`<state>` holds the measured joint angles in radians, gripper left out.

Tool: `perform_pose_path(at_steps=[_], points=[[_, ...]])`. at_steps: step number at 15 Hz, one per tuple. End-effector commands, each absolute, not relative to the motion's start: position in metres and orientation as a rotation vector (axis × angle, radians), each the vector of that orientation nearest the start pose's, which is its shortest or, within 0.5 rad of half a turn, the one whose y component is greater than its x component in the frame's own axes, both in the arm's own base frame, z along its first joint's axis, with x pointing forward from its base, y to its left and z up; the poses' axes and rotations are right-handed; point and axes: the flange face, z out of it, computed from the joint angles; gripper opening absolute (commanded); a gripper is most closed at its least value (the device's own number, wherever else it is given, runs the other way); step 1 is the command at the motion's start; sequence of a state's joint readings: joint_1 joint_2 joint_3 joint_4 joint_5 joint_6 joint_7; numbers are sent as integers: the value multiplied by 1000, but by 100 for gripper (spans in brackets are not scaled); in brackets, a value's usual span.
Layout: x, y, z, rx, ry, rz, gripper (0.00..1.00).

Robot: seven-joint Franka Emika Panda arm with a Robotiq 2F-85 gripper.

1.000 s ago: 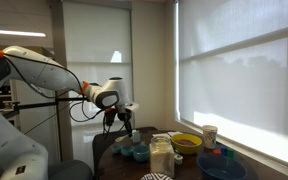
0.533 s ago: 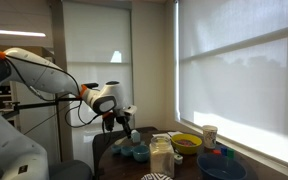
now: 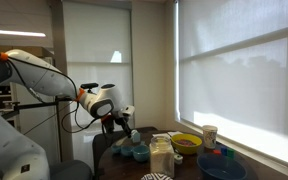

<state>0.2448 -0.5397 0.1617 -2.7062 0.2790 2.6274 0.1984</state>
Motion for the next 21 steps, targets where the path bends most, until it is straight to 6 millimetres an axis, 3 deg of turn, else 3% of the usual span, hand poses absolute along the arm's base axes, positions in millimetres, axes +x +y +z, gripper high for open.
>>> perform_pose_path(at_steps=[1, 6, 9, 21], points=[[361, 155, 437, -2814, -65, -646, 3], [352, 160, 431, -2803, -204, -663, 3], [359, 160, 432, -2836, -233, -633, 3], [363, 156, 439, -2634, -453, -684, 3]])
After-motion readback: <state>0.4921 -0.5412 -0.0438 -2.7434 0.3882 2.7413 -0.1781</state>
